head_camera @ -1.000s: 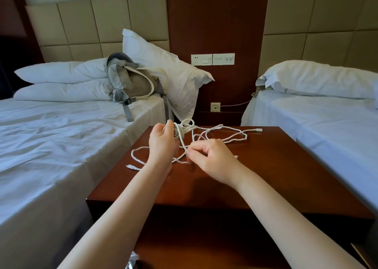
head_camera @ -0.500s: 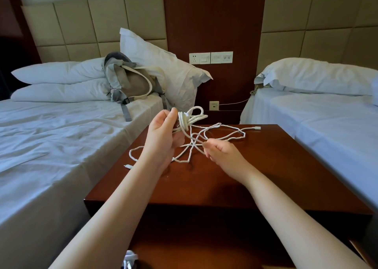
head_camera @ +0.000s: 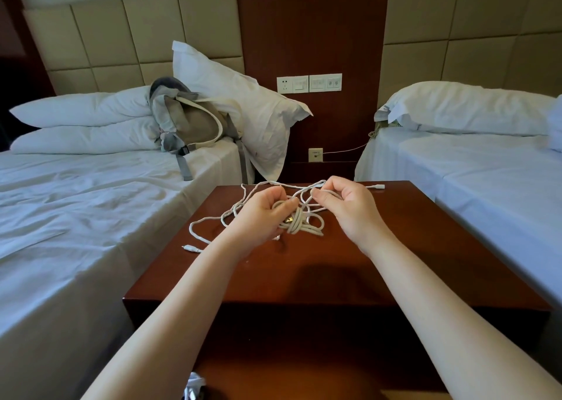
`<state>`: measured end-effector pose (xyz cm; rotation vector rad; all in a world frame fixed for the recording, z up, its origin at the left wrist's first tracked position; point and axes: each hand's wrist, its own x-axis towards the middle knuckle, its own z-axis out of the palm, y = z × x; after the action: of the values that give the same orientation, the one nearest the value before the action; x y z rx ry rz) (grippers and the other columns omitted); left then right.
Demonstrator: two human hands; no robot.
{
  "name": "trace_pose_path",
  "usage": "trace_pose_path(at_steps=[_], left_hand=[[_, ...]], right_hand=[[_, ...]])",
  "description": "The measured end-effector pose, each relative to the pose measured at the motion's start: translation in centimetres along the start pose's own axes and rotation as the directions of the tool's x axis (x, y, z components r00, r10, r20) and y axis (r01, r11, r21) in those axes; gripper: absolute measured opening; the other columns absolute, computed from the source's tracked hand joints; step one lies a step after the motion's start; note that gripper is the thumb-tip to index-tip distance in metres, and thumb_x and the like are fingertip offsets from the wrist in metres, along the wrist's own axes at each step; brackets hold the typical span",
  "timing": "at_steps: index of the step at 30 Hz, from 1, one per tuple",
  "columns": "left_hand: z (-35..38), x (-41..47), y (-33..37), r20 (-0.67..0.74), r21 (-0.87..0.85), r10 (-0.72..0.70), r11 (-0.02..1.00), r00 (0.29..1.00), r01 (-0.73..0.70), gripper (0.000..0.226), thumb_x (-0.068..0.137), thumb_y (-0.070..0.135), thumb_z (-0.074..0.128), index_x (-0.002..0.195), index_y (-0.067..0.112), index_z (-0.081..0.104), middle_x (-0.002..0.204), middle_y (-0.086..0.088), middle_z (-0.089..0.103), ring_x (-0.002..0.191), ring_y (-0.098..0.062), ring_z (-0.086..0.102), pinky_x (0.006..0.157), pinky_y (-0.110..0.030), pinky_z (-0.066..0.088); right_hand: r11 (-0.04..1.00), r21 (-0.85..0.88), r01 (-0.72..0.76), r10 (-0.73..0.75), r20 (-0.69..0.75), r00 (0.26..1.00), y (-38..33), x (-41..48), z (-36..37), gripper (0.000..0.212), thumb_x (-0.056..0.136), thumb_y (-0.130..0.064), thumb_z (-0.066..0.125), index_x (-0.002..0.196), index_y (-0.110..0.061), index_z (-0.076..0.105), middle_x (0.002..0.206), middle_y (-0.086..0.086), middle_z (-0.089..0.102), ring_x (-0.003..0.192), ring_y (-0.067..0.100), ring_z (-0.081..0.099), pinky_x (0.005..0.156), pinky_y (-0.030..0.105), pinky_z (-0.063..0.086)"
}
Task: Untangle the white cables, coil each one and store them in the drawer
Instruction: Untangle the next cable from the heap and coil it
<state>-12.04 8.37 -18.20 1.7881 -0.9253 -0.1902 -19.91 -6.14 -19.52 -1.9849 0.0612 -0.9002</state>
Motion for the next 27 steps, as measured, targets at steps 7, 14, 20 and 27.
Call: trace_pose_path(at_steps=[7,14,20,27], left_hand=[[0.1,0.8,-0.5,-0.367,0.165,0.027,0.986,0.930,0.037,0.032,0.095,0.024,0.051,0.066,0.012,0.044,0.061,0.001,0.044,0.056,-0.010,0.038,0.050,-0.020,0.030],[0.1,0.7,-0.8,-0.560,-0.062,-0.001,0.997,0.828,-0.041,0.036,0.096,0.021,0.049,0.063,0.015,0.036,0.057,0.001,0.038,0.054,-0.012,0.035,0.052,-0.029,0.031],[0.5,0.5,-0.2,-0.459,-0.469,-0.137,0.877,0.878,-0.109,0.028,0.098,0.021,0.045,0.072,0.011,0.042,0.049,0.000,0.040,0.038,-0.008,0.036,0.038,-0.021,0.029],[0.6,0.7,0.0,-0.058,-0.745,-0.064,0.667,0.996,-0.001,0.026,0.102,0.022,0.032,0.095,0.005,0.049,0.034,0.004,0.029,0.027,-0.005,0.021,0.029,-0.014,0.020]], right_hand=[[0.971,-0.187,0.148,-0.143,0.041,0.989,-1.4,-1.1,2.3,0.029,0.098,-0.019,0.048,0.072,-0.009,0.057,0.052,-0.011,0.045,0.052,0.004,0.046,0.051,0.025,0.034],[0.913,-0.306,0.271,-0.263,0.069,0.962,-0.9,-1.8,4.5,0.013,0.096,-0.016,0.050,0.086,-0.013,0.059,0.060,-0.018,0.045,0.054,0.004,0.047,0.051,0.018,0.033],[0.954,-0.154,0.255,-0.265,-0.045,0.963,-1.2,-1.4,4.0,0.016,0.091,-0.021,0.059,0.076,-0.016,0.063,0.060,-0.014,0.055,0.054,0.008,0.053,0.049,0.019,0.039],[0.985,0.156,0.080,-0.074,-0.043,0.996,-1.3,-1.0,2.8,0.014,0.082,-0.020,0.071,0.083,-0.011,0.060,0.076,0.000,0.066,0.071,0.005,0.062,0.063,0.012,0.046]])
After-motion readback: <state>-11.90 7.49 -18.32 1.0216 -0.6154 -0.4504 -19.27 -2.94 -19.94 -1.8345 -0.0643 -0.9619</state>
